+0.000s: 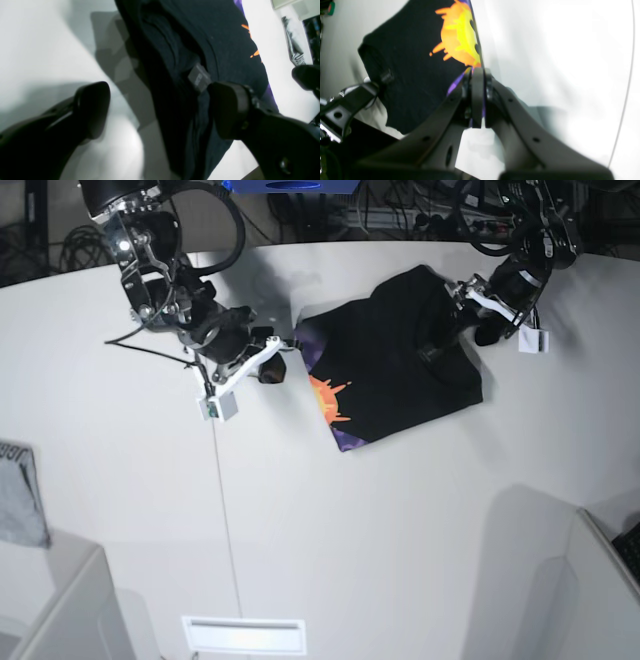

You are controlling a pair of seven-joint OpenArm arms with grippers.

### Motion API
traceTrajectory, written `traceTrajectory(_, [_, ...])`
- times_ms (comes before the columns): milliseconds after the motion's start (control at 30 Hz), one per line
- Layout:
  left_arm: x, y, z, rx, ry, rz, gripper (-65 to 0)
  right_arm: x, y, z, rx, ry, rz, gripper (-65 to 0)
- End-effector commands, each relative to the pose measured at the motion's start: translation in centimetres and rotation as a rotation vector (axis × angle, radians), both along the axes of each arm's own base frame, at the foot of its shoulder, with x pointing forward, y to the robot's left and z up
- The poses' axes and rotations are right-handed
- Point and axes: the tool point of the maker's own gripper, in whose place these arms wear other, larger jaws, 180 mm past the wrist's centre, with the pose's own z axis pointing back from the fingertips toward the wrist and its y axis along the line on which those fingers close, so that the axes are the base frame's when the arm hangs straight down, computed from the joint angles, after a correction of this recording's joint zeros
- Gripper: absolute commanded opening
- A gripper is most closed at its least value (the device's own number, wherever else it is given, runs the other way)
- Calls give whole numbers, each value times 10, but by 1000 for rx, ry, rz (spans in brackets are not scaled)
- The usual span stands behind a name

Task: Fold the T-shirt properly
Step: 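Release the folded bundle and flatten it with both grippers, then grasp the bundle corner with the left gripper and rotate it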

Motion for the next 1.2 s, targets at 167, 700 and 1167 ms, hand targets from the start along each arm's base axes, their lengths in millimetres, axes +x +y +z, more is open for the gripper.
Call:
traceTrajectory(167, [6, -22, -11, -63, 12, -41, -35, 2, -8, 5, -15, -29, 8, -650])
traceTrajectory(700, [6, -26, -42, -22, 102, -76, -650, -12, -32, -9, -63, 4, -17, -650])
traceTrajectory(1167, [32, -28, -31, 172, 149, -254, -650, -23, -106, -13, -98, -14, -294, -650])
